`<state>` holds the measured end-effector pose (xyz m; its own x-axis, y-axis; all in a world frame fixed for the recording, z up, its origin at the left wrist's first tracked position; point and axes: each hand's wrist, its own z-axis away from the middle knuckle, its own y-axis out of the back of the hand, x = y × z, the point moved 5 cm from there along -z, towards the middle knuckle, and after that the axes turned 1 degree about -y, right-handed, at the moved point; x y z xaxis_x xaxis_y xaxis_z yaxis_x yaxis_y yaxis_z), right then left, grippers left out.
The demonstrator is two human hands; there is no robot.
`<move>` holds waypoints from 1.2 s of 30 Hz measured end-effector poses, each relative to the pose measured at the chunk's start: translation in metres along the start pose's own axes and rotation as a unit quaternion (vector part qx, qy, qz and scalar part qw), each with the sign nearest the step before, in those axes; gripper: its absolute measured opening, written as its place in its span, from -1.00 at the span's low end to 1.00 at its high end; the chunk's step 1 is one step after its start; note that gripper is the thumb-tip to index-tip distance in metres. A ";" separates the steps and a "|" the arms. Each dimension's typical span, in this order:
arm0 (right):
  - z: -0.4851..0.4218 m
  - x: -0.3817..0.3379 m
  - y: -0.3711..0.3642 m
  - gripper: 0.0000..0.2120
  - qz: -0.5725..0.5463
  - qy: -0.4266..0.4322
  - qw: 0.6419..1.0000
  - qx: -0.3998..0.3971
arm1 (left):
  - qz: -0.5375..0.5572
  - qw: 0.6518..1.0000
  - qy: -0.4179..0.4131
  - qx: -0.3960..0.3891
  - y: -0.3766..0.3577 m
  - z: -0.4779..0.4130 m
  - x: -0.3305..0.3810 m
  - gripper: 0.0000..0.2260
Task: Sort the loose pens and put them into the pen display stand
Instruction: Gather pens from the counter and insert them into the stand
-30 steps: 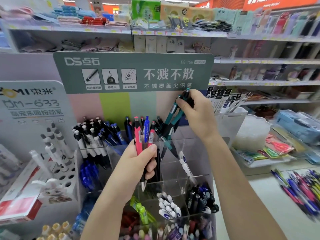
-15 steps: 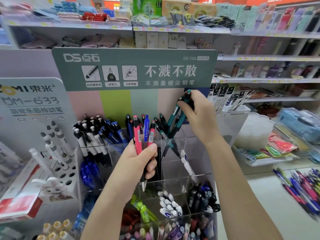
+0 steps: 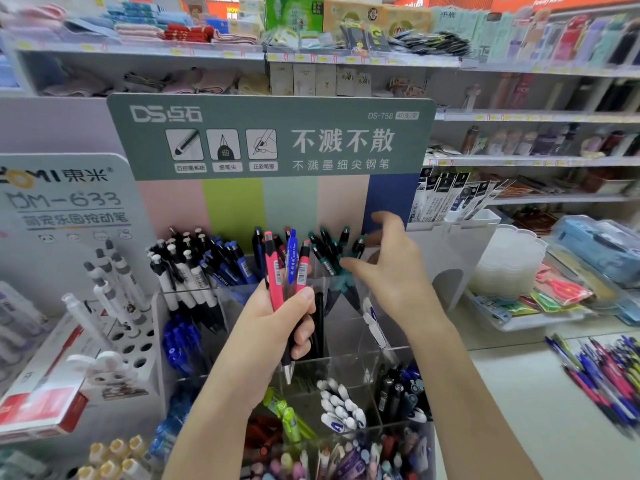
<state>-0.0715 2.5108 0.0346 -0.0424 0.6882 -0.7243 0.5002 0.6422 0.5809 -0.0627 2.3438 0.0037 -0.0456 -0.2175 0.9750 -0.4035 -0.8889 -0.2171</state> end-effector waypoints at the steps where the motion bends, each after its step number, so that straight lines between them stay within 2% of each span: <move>1: 0.003 0.002 0.001 -0.41 0.005 -0.020 1.000 0.006 | 0.003 1.000 0.000 0.000 0.001 0.000 0.000 -0.99; 4: 0.007 -0.002 0.000 -0.55 0.045 -0.039 0.998 0.010 | 0.002 1.000 -0.003 -0.004 0.003 0.001 0.001 -0.96; 7: 0.002 -0.008 -0.007 -0.57 0.042 -0.032 0.999 0.011 | 0.020 1.000 0.000 -0.012 0.005 0.005 -0.001 -0.96; 12: -0.003 -0.021 -0.021 -0.53 -0.001 0.007 0.999 -0.035 | 0.067 0.997 -0.006 -0.027 0.010 0.012 0.000 -0.90; 14: -0.003 -0.024 -0.021 -0.51 0.028 0.031 0.998 -0.045 | 0.077 0.996 -0.011 -0.031 0.012 0.014 0.000 -0.79; 18: 0.001 -0.022 -0.019 -0.49 0.091 0.064 0.992 -0.060 | 0.075 0.996 -0.015 -0.046 0.015 0.016 -0.001 -0.72; 21: 0.011 -0.021 -0.013 -0.49 0.088 0.051 0.995 -0.023 | 0.063 0.997 -0.011 -0.046 0.017 0.018 -0.001 -0.67; 24: 0.021 -0.033 0.004 -0.68 -0.010 0.078 0.993 0.085 | 0.062 0.997 -0.010 -0.043 0.019 0.020 0.001 -0.69; 25: 0.024 -0.039 0.005 -0.76 -0.065 0.074 0.993 0.071 | 0.057 0.997 -0.009 -0.042 0.019 0.020 0.002 -0.71; 27: 0.031 -0.051 -0.006 -0.87 -0.169 0.033 0.984 -0.038 | 0.043 0.998 -0.005 -0.043 0.019 0.021 0.003 -0.75; 28: 0.035 -0.056 -0.015 -0.90 -0.198 0.015 0.976 -0.092 | 0.034 0.998 -0.003 -0.046 0.018 0.022 0.004 -0.76; 29: 0.038 -0.060 -0.020 -0.92 -0.203 0.012 0.973 -0.113 | 0.025 0.998 -0.002 -0.049 0.017 0.022 0.005 -0.77; 31: 0.037 -0.062 -0.021 -0.93 -0.208 0.020 0.975 -0.072 | 0.005 1.000 0.001 -0.031 0.018 0.021 0.005 -0.80; 33: 0.032 -0.060 -0.014 -0.94 -0.261 0.006 0.965 -0.021 | -0.048 0.998 -0.006 0.031 0.026 0.019 0.005 -0.87; 34: 0.031 -0.060 -0.012 -0.93 -0.291 -0.007 0.956 -0.026 | -0.099 0.993 -0.017 0.061 0.031 0.019 0.006 -0.89; 36: 0.032 -0.066 -0.015 -0.95 -0.325 -0.016 0.941 -0.096 | -0.200 0.975 -0.040 0.089 0.033 0.018 0.010 -0.89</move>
<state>-0.0489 2.4450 0.0613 -0.2571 0.1209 -0.9588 0.2128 0.9749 0.0659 -0.0599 2.3045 0.0058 0.1574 0.1363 0.9781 -0.2091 -0.9634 0.1679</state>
